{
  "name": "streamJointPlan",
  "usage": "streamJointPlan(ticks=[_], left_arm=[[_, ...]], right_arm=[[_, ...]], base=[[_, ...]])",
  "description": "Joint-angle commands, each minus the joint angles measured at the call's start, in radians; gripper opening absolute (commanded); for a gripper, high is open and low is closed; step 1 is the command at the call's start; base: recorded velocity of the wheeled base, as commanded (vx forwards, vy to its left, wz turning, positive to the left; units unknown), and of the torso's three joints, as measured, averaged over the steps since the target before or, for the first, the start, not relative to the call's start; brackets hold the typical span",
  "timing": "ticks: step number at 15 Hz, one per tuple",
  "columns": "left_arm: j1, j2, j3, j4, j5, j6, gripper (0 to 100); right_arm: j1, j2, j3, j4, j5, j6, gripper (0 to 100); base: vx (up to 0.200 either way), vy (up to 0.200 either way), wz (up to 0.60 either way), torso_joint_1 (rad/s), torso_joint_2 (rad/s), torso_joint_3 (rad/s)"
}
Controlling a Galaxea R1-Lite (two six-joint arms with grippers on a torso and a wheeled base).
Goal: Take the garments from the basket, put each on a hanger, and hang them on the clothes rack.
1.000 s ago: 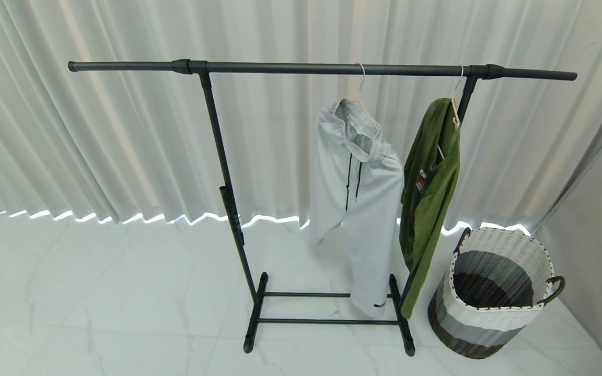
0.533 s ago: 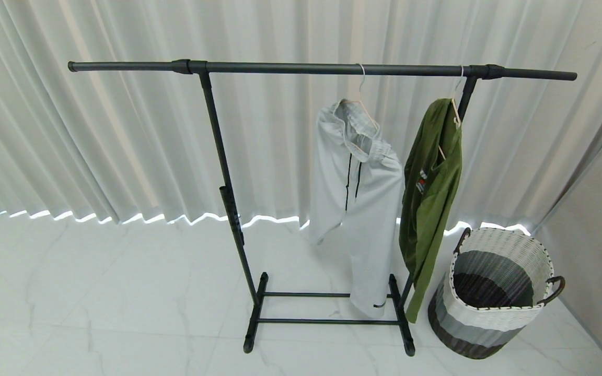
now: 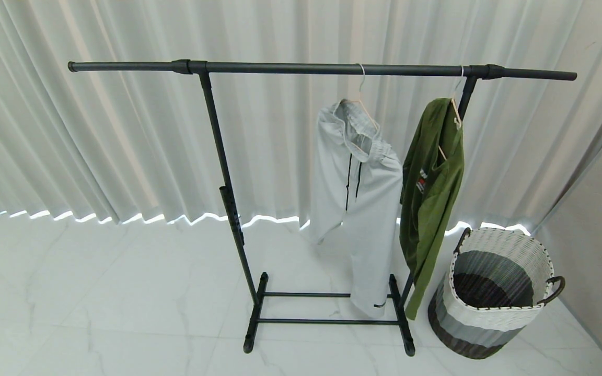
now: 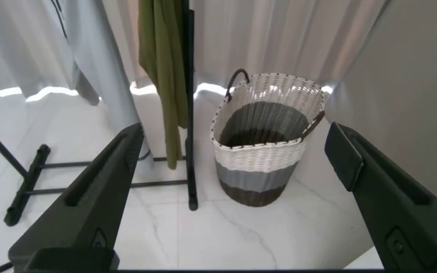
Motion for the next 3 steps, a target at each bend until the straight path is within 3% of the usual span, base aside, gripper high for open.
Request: streamJointPlan(ticks=[1,3], left_arm=[[0.0,0.001,0.0,0.0,0.0,0.0,100],[0.0,0.001,0.0,0.0,0.0,0.0,100]], right_arm=[[0.0,-0.001,0.0,0.0,0.0,0.0,100],[0.0,-0.001,0.0,0.0,0.0,0.0,100]], base=[[0.0,0.0,0.0,0.0,0.0,0.0],[0.0,0.0,0.0,0.0,0.0,0.0]])
